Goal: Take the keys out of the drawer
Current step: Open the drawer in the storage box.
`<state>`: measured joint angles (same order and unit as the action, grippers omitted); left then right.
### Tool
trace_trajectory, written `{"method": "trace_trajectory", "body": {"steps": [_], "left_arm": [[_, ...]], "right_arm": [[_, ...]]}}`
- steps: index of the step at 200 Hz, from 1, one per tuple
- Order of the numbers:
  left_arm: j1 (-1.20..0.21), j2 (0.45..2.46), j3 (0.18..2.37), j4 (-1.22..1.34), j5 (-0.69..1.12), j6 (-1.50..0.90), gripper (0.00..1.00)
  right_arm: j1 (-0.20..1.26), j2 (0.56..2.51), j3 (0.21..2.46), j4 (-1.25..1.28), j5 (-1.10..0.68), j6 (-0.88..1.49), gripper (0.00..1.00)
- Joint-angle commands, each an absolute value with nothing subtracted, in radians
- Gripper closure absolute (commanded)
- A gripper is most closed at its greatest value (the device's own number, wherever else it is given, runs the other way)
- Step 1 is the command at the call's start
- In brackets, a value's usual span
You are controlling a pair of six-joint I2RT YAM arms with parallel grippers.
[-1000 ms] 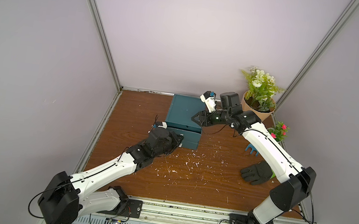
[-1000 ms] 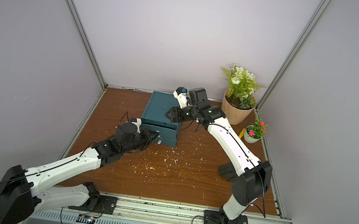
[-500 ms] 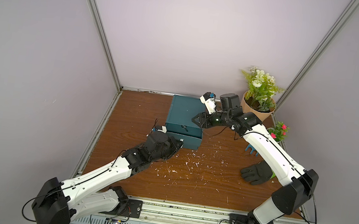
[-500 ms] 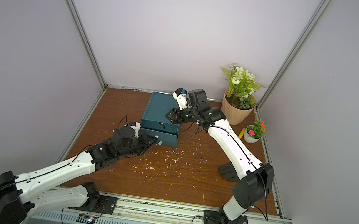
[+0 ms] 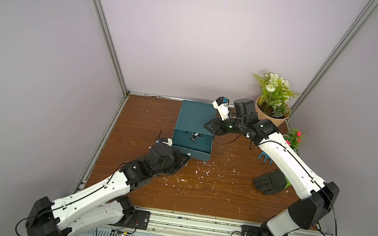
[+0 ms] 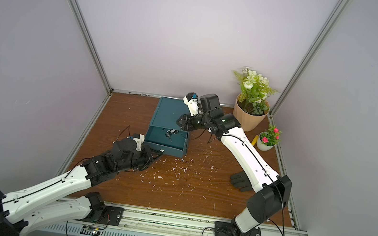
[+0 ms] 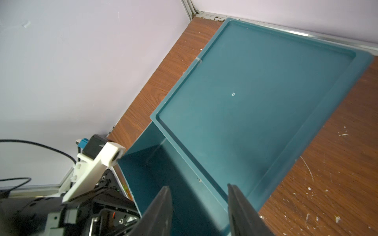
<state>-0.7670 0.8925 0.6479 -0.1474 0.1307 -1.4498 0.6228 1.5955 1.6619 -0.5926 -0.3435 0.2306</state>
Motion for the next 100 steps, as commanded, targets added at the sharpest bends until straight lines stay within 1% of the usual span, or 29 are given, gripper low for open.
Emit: {"method": "trace_trajectory", "body": {"steps": [1, 26, 80, 100], "left_arm": [[-0.795, 0.883, 0.653, -0.204, 0.247, -1.422, 1.00], [-0.799, 0.865, 0.653, -0.220, 0.260, -1.429, 1.00], [-0.801, 0.813, 0.646, -0.238, 0.258, -1.472, 1.00], [-0.807, 0.817, 0.643, -0.223, 0.254, -1.481, 1.00]], "right_arm": [[0.633, 1.538, 1.654, -0.617, -0.324, 0.206, 0.56], [0.641, 1.524, 1.652, -0.636, -0.284, 0.196, 0.61], [0.671, 1.484, 1.611, -0.616, -0.274, 0.164, 0.64], [0.692, 1.473, 1.592, -0.612, -0.241, 0.141, 0.64]]}}
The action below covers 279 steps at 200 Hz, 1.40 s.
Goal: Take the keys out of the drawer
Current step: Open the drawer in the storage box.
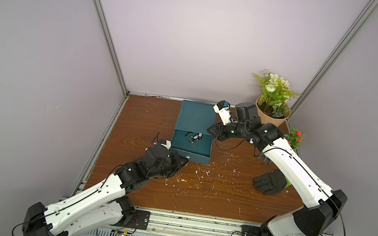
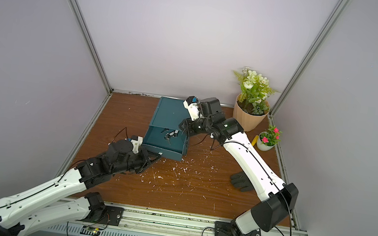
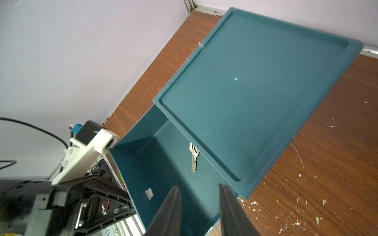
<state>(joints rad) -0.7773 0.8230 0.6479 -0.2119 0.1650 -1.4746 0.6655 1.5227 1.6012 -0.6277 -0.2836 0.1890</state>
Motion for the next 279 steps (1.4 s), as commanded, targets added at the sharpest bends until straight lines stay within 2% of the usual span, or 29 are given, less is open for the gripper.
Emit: {"method": "trace_trajectory", "body": {"steps": [1, 117, 203, 279], "left_arm": [[-0.808, 0.818, 0.642, -0.221, 0.253, -1.482, 1.00], [-0.851, 0.801, 0.560, -0.198, 0.250, -1.578, 1.00], [-0.850, 0.761, 0.570, -0.252, 0.251, -1.631, 1.00], [-0.850, 0.764, 0.568, -0.236, 0.266, -1.663, 1.00]], "right_arm": [[0.693, 1.472, 1.591, -0.612, -0.239, 0.140, 0.64], [0.812, 1.517, 1.629, -0.676, -0.095, -0.017, 0.61], [0.886, 1.540, 1.637, -0.657, -0.041, -0.152, 0.64], [0.945, 1.510, 1.540, -0.580, 0.000, -0.288, 0.67]]}}
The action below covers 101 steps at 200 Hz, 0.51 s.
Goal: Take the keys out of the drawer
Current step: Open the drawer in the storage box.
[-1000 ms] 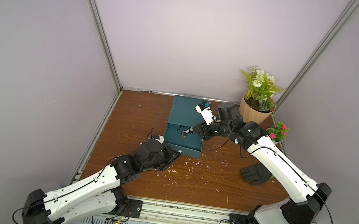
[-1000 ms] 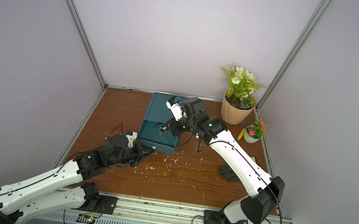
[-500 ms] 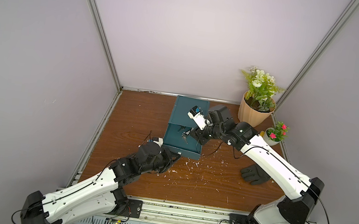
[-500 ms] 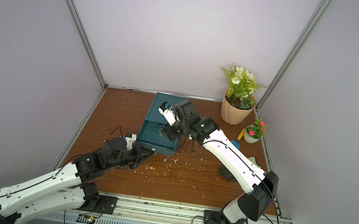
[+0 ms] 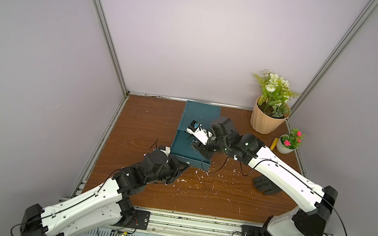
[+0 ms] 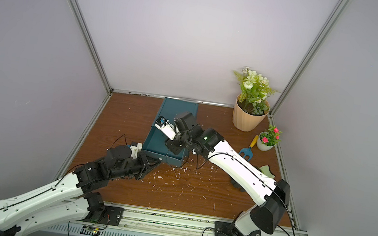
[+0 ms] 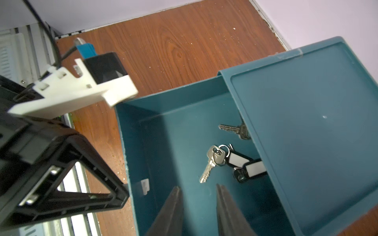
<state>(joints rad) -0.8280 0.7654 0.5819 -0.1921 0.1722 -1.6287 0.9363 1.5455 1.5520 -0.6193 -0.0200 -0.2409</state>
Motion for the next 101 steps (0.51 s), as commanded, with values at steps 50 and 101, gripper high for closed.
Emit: {"method": "trace_trajectory", "body": {"steps": [50, 101], "left_arm": [[-0.851, 0.735, 0.551, -0.214, 0.277, -1.701, 1.00], [-0.854, 0.699, 0.556, -0.238, 0.253, -1.721, 0.67]], "right_arm": [[0.950, 1.558, 1.584, -0.628, 0.000, -0.277, 0.67], [0.949, 1.569, 1.593, -0.638, -0.008, -0.263, 0.65]]}}
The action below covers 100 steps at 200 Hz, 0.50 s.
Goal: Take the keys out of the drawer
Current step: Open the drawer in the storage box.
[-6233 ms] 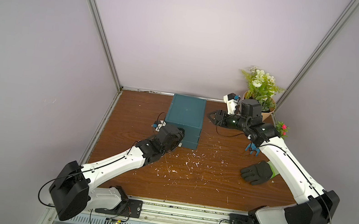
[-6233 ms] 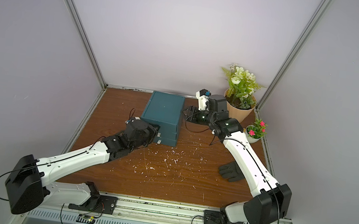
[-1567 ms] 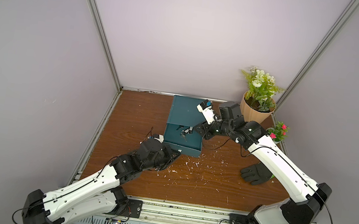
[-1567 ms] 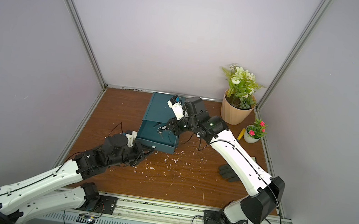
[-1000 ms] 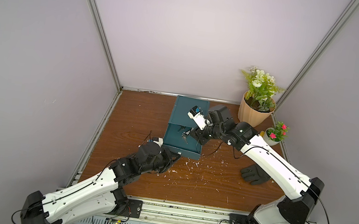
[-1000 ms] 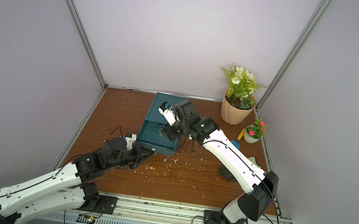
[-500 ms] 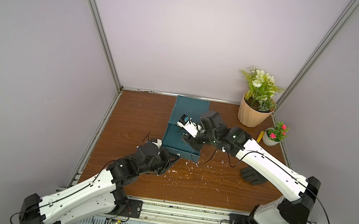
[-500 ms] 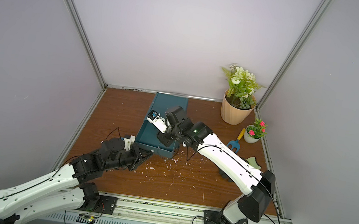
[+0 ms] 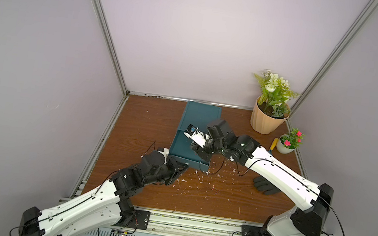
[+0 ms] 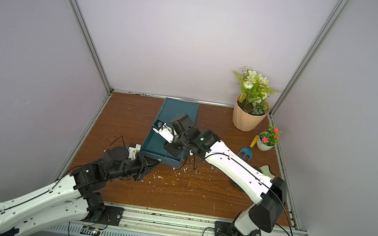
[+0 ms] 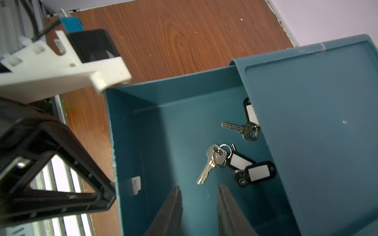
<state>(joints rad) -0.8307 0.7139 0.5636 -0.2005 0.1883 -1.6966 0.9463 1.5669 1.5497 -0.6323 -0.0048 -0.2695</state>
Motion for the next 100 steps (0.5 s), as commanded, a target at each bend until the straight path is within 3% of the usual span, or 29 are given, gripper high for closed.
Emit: {"method": "trace_trajectory", "body": {"steps": [1, 18, 67, 100], "left_arm": [[-0.854, 0.698, 0.556, -0.240, 0.252, -1.721, 0.65], [-0.854, 0.692, 0.561, -0.249, 0.247, -1.724, 0.55], [-0.854, 0.612, 0.664, -0.425, 0.175, -1.723, 0.52], [-0.853, 0.635, 0.919, -0.705, 0.019, -1.595, 0.54]], "right_arm": [[0.949, 1.569, 1.593, -0.639, -0.008, -0.263, 0.65], [0.949, 1.578, 1.602, -0.642, -0.003, -0.263, 0.65], [0.950, 1.621, 1.659, -0.676, -0.035, -0.259, 0.63], [0.950, 1.667, 1.714, -0.733, -0.027, -0.189, 0.65]]}}
